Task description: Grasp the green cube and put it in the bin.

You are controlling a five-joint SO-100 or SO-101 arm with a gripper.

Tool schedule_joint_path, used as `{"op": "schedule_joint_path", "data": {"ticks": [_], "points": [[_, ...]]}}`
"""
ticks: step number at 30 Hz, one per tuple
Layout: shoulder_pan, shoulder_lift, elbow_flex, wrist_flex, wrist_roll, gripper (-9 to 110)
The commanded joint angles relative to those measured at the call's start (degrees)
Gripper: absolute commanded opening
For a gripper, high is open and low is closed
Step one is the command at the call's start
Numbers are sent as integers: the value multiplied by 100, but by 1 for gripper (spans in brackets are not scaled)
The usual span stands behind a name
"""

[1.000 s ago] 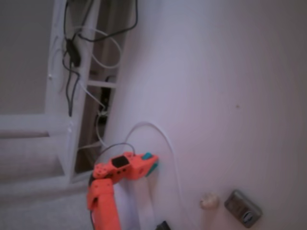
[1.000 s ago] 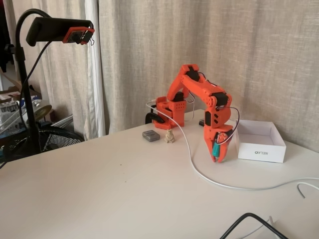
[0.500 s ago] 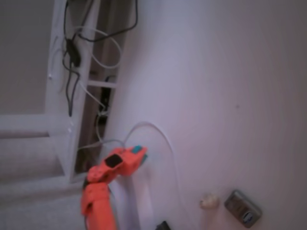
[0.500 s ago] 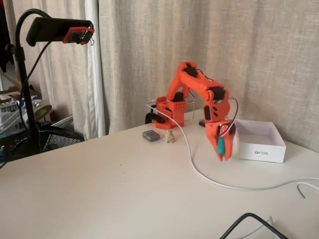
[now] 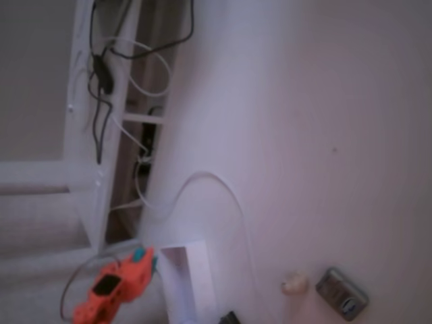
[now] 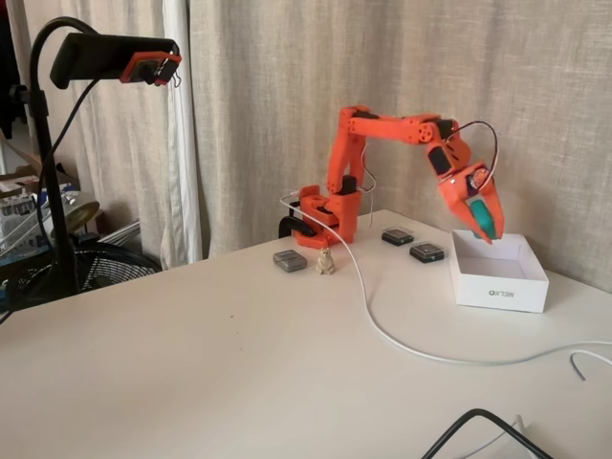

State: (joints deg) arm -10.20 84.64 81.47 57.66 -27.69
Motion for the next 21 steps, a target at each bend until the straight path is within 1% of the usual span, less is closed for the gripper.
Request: {"op": "schedule_joint_path", "data": {"ticks": [1, 6, 8, 9, 10, 11, 12, 14, 18, 21], "points": [[-290, 659, 562, 26, -176, -8], [-387, 1020, 1758, -378, -756, -8], [-369, 1072, 1934, -457, -844, -8], [-352, 1055, 1934, -466, -844, -5], [-343, 1011, 1934, -536, -844, -1], [-325, 958, 1934, -589, -835, 7], [-316, 905, 1934, -650, -826, 19], [-316, 809, 1934, -870, -826, 33], [-281, 650, 1934, -1345, -826, 47], [-237, 598, 1898, -1652, -835, 50]]}}
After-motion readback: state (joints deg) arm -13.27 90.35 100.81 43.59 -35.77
